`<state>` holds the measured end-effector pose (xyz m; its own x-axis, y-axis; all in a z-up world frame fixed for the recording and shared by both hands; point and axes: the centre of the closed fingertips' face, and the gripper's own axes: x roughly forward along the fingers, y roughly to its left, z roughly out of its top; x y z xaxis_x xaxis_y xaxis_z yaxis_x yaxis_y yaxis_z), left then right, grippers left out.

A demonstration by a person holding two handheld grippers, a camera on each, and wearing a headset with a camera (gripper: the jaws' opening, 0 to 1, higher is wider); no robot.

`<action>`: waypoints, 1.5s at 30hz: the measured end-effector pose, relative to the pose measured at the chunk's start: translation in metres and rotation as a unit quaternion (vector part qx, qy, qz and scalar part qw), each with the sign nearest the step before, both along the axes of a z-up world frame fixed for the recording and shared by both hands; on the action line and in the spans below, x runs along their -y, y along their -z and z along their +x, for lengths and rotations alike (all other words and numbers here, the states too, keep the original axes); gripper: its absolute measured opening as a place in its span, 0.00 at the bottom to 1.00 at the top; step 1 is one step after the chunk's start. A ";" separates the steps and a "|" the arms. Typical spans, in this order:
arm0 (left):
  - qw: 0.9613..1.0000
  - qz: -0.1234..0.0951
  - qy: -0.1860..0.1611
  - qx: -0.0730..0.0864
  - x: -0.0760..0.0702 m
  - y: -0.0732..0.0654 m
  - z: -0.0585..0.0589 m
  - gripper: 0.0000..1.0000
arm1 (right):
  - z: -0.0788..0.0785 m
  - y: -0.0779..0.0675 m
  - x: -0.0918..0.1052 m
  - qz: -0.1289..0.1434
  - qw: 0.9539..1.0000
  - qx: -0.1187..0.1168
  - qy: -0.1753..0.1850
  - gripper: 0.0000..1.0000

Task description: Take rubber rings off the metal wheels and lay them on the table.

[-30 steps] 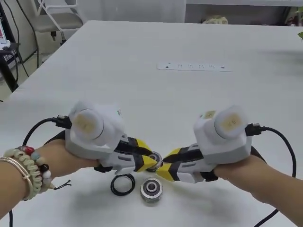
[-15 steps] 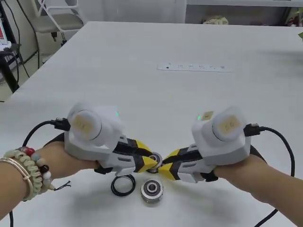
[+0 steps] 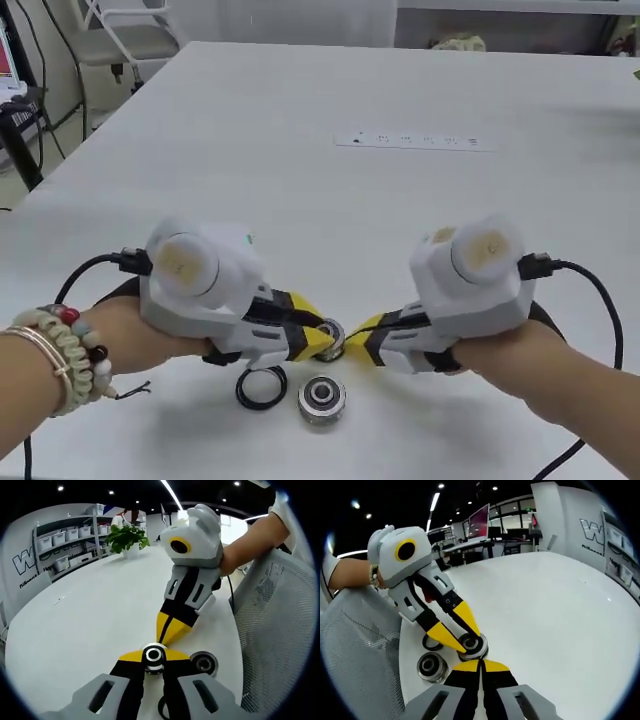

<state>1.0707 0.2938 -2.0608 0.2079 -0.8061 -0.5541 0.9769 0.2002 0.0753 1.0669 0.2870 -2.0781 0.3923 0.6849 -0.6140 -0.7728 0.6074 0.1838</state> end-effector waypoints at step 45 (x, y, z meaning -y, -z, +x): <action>1.000 -0.002 -0.003 0.007 0.000 -0.001 0.000 0.08 | 0.000 -0.026 -0.017 0.057 0.998 0.007 0.003 0.00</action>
<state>1.0704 0.2940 -2.0599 0.2206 -0.8073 -0.5473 0.9745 0.2065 0.0882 1.0674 0.3042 -2.0518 0.4052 0.7479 -0.5259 -0.7723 0.5878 0.2410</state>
